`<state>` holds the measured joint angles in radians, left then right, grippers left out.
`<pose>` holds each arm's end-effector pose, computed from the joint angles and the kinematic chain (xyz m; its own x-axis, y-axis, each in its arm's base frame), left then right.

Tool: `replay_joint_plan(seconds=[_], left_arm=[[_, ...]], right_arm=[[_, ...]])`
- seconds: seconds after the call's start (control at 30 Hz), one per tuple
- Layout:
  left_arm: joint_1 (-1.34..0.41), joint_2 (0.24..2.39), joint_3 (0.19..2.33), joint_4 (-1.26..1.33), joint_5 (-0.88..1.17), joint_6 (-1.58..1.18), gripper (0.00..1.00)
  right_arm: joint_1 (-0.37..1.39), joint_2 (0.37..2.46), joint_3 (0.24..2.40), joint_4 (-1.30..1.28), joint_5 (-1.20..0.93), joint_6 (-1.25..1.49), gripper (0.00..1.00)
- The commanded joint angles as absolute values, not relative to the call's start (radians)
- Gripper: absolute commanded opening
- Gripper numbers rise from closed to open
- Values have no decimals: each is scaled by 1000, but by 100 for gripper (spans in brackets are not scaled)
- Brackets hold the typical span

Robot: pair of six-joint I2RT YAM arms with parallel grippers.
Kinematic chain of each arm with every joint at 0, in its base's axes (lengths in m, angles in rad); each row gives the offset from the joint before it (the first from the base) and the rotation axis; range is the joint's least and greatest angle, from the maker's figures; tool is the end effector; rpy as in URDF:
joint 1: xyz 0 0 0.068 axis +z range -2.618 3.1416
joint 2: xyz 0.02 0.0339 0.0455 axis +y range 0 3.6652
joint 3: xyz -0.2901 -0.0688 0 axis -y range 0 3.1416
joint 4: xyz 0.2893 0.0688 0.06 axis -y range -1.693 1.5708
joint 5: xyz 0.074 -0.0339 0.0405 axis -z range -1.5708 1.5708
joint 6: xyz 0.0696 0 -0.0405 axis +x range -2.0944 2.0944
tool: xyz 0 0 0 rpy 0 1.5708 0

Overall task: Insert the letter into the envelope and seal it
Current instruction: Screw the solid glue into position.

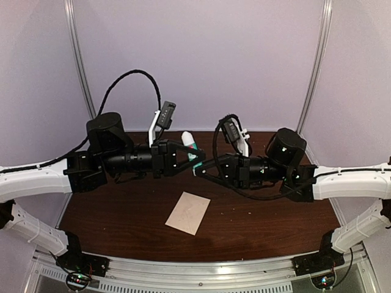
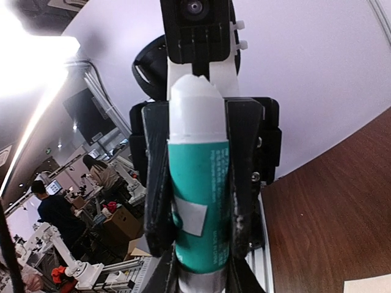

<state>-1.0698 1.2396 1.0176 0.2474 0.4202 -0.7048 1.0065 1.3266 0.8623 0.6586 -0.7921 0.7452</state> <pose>0.1473 -0.3281 0.3862 -0.6364 -0.0693 -0.7682 0.7671 0.0471 -0.6398 0.1485 0.3273 0.3428 -0.5798 -0.0256 -0.8143 -0.7807 -0.2683 0.5643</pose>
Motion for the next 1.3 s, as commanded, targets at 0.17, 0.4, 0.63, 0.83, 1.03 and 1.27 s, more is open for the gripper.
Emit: replay_joint_plan(seconds=[0.17, 0.4, 0.63, 0.83, 1.03, 1.27], left_arm=[[-1068, 1243, 1039, 72, 52, -748, 1], [-1068, 1279, 1027, 55, -72, -852, 1], [-1069, 1309, 1002, 65, -92, -927, 0], [-1069, 1328, 992, 90, -68, -953, 0], [-1053, 1286, 1027, 65, -49, -913, 1], [-1036, 1212, 1053, 67, 61, -861, 1]], right_arm=[[1040, 1333, 1094, 24, -160, 491, 4], [1108, 1451, 1257, -181, 233, 482, 4], [1200, 1613, 1418, -304, 469, 457, 5], [1236, 1634, 1436, -281, 496, 470, 9], [1230, 1474, 1305, -119, 340, 427, 34], [1146, 1244, 1070, 110, -61, 435, 79]])
